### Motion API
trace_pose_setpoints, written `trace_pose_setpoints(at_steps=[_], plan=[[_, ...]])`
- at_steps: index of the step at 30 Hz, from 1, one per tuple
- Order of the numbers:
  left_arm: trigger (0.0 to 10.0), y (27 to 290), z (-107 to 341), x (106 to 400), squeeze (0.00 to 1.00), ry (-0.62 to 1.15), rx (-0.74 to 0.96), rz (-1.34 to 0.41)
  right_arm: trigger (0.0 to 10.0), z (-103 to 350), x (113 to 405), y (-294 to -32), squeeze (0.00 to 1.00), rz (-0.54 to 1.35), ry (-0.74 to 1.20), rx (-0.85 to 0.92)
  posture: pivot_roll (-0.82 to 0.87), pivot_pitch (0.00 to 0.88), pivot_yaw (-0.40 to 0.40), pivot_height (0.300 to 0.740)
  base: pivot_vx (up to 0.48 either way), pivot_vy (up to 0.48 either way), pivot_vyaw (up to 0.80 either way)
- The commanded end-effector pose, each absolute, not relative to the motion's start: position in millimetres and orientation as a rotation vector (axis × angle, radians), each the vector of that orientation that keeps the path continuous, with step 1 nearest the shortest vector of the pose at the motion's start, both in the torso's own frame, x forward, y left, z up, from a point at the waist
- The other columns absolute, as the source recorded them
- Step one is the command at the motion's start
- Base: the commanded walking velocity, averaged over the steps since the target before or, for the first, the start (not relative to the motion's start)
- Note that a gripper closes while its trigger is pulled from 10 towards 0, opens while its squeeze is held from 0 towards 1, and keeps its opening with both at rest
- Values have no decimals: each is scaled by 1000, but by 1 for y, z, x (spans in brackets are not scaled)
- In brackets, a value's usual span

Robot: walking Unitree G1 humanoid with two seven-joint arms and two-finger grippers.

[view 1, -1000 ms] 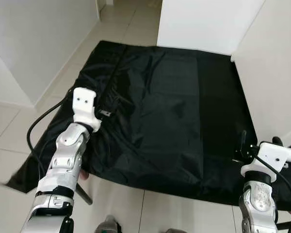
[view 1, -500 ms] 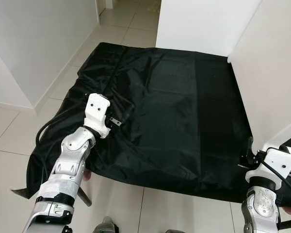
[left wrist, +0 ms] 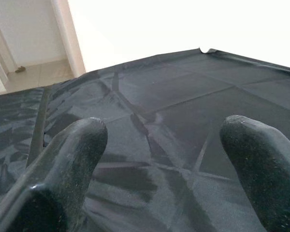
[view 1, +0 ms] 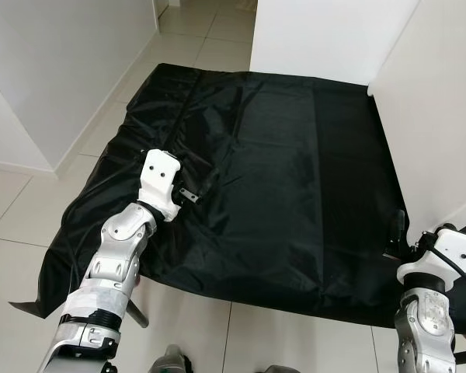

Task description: Building children table

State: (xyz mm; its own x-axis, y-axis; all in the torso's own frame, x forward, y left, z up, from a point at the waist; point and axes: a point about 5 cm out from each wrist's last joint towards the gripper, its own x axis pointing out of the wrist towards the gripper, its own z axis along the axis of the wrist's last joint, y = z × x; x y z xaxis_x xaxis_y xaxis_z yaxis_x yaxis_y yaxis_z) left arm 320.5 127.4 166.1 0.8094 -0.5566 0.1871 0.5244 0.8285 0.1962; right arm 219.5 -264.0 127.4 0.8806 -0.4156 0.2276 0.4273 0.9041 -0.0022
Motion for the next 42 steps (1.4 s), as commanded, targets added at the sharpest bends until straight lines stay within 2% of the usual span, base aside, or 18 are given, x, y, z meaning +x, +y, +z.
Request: trace_pose_setpoints(at_steps=[1,12,18,23,42], plan=[[10000,124,164,318,0,-230,146,-623,10000,126,218,-272,0,-461,-226,-39,35,66,-3,740,0,0,0],[10000,116,171,312,0,-246,139,-749,10000,129,212,-303,0,-594,-281,-10,52,69,33,740,0,0,0],[10000,116,173,313,0,-243,143,-756,10000,129,211,-315,0,-614,-279,0,56,71,41,740,0,0,0],[10000,115,172,312,0,-233,149,-758,10000,133,224,-316,0,-480,-264,-7,55,76,45,740,0,0,0],[10000,117,173,313,0,-221,165,-743,10000,158,242,-333,0,-293,-285,-38,66,77,51,740,0,0,0]])
